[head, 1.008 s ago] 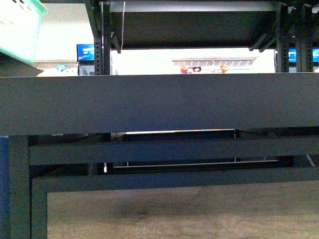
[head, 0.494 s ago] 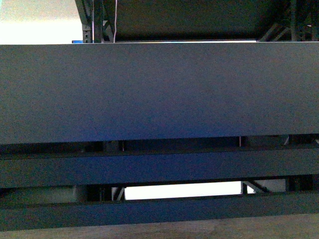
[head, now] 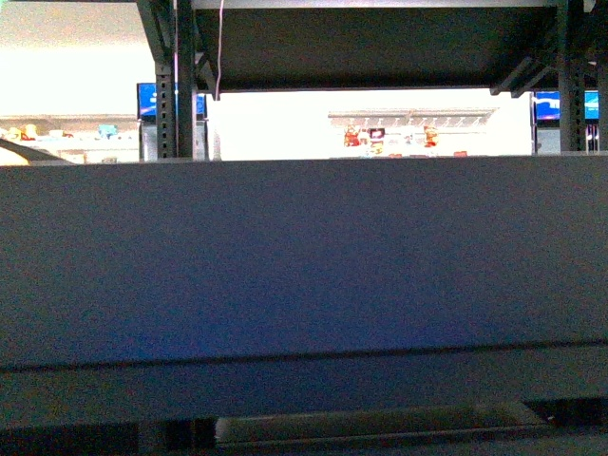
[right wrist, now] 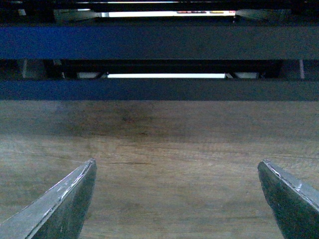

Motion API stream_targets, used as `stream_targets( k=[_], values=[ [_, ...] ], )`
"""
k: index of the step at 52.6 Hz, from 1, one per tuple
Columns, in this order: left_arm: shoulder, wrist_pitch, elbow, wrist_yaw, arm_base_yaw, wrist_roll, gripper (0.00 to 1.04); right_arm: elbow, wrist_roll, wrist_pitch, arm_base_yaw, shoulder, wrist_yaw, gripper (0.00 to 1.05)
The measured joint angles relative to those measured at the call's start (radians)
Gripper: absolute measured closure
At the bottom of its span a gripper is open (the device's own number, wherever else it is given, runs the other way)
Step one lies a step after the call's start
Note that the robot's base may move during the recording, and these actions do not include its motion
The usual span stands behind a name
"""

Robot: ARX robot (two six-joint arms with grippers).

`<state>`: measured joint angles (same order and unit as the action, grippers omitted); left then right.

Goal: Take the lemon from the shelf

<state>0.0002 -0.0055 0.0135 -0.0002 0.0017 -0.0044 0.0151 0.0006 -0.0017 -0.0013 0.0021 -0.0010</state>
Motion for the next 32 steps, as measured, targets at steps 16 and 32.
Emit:
stream_targets(
  k=[16, 32],
  values=[
    [0.000, 0.000, 0.000, 0.000, 0.000, 0.000, 0.08, 0.000, 0.000, 0.000, 0.000, 0.000, -0.001, 0.07],
    [0.000, 0.000, 0.000, 0.000, 0.000, 0.000, 0.08, 0.000, 0.000, 0.000, 0.000, 0.000, 0.000, 0.07]
  ],
)
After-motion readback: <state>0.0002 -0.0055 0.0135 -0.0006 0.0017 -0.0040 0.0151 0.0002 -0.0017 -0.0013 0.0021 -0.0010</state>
